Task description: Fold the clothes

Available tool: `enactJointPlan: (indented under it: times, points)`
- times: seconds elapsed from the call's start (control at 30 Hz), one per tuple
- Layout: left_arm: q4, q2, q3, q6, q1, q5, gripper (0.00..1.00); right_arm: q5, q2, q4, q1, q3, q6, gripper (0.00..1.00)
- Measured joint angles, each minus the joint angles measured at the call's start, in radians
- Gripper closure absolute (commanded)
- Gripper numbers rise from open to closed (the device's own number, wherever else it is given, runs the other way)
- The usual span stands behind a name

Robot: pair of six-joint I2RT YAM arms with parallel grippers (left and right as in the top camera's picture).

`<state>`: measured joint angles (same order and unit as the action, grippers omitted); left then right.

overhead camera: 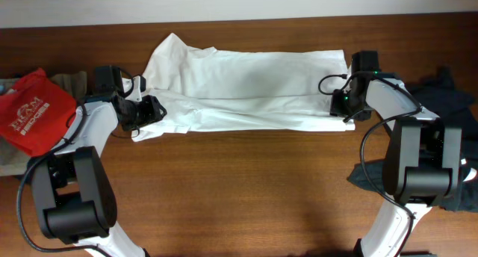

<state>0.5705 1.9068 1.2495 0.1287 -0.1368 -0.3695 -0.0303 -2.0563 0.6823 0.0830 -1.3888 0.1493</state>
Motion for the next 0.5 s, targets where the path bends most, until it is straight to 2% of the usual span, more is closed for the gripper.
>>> enactJointPlan:
  times: [0.03,0.13,0.3,0.43,0.5]
  points:
    - [0.000,0.000,0.000,0.000,0.000,0.000,0.50,0.004,0.000,-0.011,0.000,0.000,-0.002,0.68]
    - [-0.001,0.000,0.000,0.000,0.000,0.000,0.50,0.006,-0.002,-0.028,0.000,0.000,0.000,0.68]
    - [-0.001,0.000,0.000,0.000,0.000,0.000,0.50,0.007,-0.007,-0.010,0.000,-0.016,0.000,0.63]
    - [-0.001,0.000,0.000,0.000,0.000,0.000,0.49,0.007,-0.010,0.008,0.000,-0.042,0.000,0.65]
    - [-0.001,0.000,0.000,0.000,0.000,0.000,0.49,0.007,-0.010,0.022,0.000,-0.042,0.000,0.71]
